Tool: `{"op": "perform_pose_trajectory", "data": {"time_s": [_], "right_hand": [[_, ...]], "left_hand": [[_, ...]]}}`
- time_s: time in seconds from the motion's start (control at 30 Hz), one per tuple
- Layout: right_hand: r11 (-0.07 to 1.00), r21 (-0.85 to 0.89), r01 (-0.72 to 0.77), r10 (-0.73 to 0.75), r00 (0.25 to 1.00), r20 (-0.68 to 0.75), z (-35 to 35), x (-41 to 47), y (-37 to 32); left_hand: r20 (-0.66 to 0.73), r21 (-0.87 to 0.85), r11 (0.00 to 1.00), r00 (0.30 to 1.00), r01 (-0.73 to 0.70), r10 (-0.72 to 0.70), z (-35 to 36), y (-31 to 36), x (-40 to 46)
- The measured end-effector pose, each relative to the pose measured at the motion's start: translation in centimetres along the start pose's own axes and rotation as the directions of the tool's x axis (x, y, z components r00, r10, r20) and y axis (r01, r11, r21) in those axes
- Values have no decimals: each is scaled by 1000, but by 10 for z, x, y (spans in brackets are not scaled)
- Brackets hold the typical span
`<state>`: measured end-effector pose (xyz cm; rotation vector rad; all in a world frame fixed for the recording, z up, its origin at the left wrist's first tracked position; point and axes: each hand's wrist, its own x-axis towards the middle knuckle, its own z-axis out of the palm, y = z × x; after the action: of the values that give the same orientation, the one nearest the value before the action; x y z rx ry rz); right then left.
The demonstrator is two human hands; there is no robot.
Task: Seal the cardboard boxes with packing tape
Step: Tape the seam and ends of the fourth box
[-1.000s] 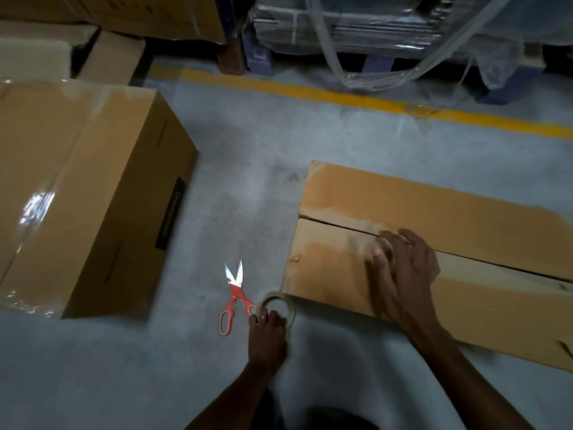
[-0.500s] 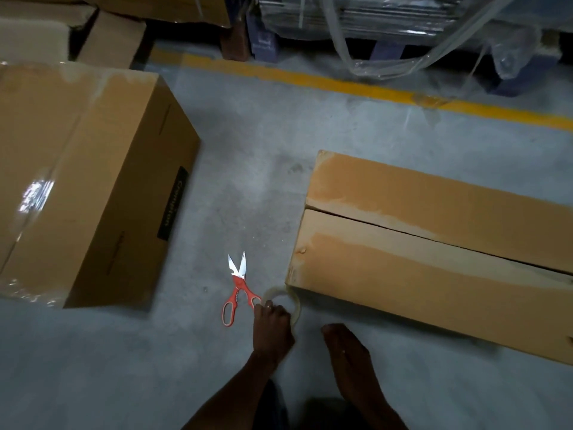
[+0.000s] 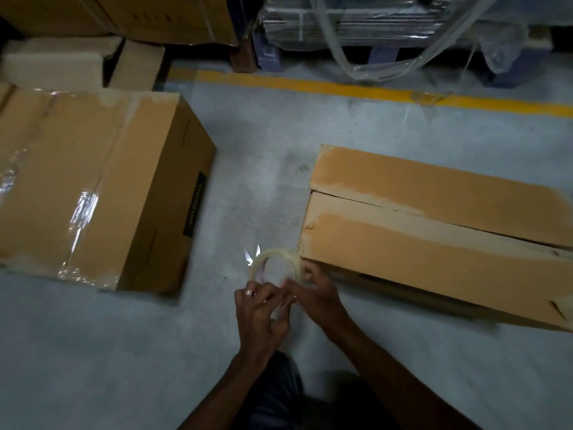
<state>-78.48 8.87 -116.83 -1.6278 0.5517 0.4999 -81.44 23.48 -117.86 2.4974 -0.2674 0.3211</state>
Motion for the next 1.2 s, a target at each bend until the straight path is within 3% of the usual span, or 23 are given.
{"op": "perform_pose_trajectory", "data": {"time_s": [0.17, 0.23, 0.27, 0.33, 0.37, 0.43, 0.5, 0.53, 0.57, 0.67, 0.8, 1.0, 1.1, 1.2], "right_hand": [[984, 37, 172, -171, 985, -25, -40, 7, -56], [968, 22, 249, -247, 967, -68, -58, 4, -75], [957, 3, 290, -289, 953, -95, -67, 2, -82], [930, -54, 365, -369, 917, -152, -85, -2, -95], [915, -86, 394, -403, 898, -176, -94, -5, -101], [884, -142, 446, -467, 862, -196, -110, -12, -112], [832, -248, 496, -544, 818, -188, -123, -19, -123], [796, -323, 513, -583, 793, -178, -128, -22, -128], [753, -400, 523, -620, 767, -164, -132, -25, -132], [663, -547, 512, -682, 714, -159, -144, -30, -134], [544, -706, 453, -746, 647, -158, -156, -31, -127], [553, -709, 438, -741, 648, -177, -156, -36, -128], [648, -583, 490, -705, 675, -216, -159, -40, -127], [739, -330, 588, -646, 757, -99, -168, -44, -121]], "left_hand": [[-75, -23, 992, 990, -120, 118, -18, 15, 56], [-118, -116, 979, 981, -169, 155, -29, 24, 81], [-157, -181, 971, 979, -157, 129, -34, 30, 93], [-188, -355, 935, 980, -1, -70, -38, 41, 119], [-115, -473, 871, 970, 136, -214, -39, 47, 134], [233, -608, 651, 886, 454, -400, -40, 60, 165], [607, -575, 407, 703, 710, -371, -40, 71, 194], [721, -542, 308, 621, 782, -309, -41, 76, 205], [780, -519, 270, 579, 811, -239, -40, 80, 213], [816, -502, 365, 570, 784, -100, -38, 90, 220], [788, -510, 391, 598, 767, -146, -37, 94, 216], [809, -487, 443, 580, 753, -97, -35, 108, 207], [828, -489, 371, 554, 789, -86, -35, 110, 206], [862, -482, 200, 503, 853, -67, -33, 110, 203]]}}
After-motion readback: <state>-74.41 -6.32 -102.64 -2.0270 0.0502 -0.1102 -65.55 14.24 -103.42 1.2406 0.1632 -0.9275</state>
